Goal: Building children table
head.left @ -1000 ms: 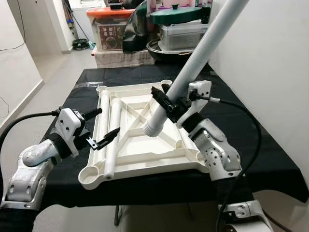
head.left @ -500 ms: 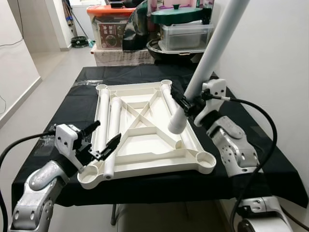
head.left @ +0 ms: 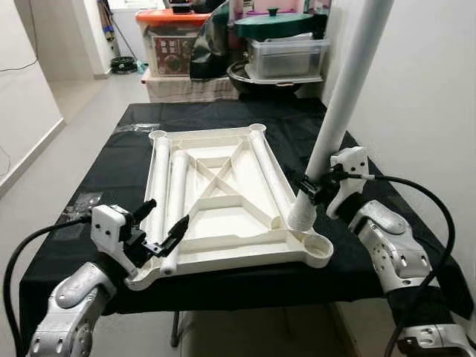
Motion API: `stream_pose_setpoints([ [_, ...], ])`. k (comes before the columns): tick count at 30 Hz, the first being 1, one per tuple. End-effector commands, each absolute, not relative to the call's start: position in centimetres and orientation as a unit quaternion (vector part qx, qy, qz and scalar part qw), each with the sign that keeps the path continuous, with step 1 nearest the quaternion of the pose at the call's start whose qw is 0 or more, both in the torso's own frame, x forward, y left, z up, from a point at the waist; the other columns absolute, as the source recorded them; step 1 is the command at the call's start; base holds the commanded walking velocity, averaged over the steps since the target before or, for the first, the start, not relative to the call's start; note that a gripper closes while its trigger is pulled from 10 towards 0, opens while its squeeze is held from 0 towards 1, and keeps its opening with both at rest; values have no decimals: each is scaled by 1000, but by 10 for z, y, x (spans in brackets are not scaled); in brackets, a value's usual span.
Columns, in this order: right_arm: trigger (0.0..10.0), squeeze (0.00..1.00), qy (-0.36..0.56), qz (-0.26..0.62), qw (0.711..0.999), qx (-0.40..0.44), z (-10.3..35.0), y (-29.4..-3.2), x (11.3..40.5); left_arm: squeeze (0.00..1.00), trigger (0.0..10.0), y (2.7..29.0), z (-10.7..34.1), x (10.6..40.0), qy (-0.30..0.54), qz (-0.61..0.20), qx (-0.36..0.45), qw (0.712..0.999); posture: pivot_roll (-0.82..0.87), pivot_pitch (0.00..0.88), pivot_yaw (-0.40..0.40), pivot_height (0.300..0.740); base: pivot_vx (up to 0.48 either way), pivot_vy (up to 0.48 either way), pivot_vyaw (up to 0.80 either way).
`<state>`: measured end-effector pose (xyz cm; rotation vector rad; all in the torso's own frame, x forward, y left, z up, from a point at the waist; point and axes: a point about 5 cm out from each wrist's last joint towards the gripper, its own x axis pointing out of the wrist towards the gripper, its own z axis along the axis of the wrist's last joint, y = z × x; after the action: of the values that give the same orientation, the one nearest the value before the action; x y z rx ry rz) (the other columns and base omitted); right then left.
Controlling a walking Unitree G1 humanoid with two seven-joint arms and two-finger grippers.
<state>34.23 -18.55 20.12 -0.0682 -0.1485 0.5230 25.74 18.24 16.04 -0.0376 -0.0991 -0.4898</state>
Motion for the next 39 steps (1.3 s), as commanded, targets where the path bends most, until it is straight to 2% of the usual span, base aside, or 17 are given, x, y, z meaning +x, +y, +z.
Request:
stream_pose_setpoints([
  [1, 0, 0, -71, 229, 970, -41, 197, -196, 343, 0, 10000, 181, 159, 257, -43, -238, -17, 970, -9, 0, -39, 740, 0, 0, 0],
  [5, 0, 0, -71, 212, 974, -34, 198, -209, 340, 0, 10000, 181, 157, 256, -39, -237, -17, 971, -16, 0, -31, 740, 0, 0, 0],
  [11, 0, 0, -64, 229, 971, -39, 195, -213, 333, 0, 10000, 181, 156, 256, -36, -236, -16, 971, -21, 0, -28, 740, 0, 0, 0],
  [14, 0, 0, -54, 270, 960, -48, 193, -211, 323, 0, 10000, 182, 154, 258, -32, -235, -17, 971, -31, 0, -22, 740, 0, 0, 0],
  [23, 0, 0, -30, 312, 947, -65, 186, -208, 316, 0, 10000, 182, 152, 259, -27, -233, -15, 972, -40, 0, -22, 740, 0, 0, 0],
  [39, 0, 0, 17, 375, 925, -49, 168, -199, 325, 0, 10000, 188, 150, 257, -27, -216, -17, 976, 8, 0, -66, 740, 0, 0, 0],
])
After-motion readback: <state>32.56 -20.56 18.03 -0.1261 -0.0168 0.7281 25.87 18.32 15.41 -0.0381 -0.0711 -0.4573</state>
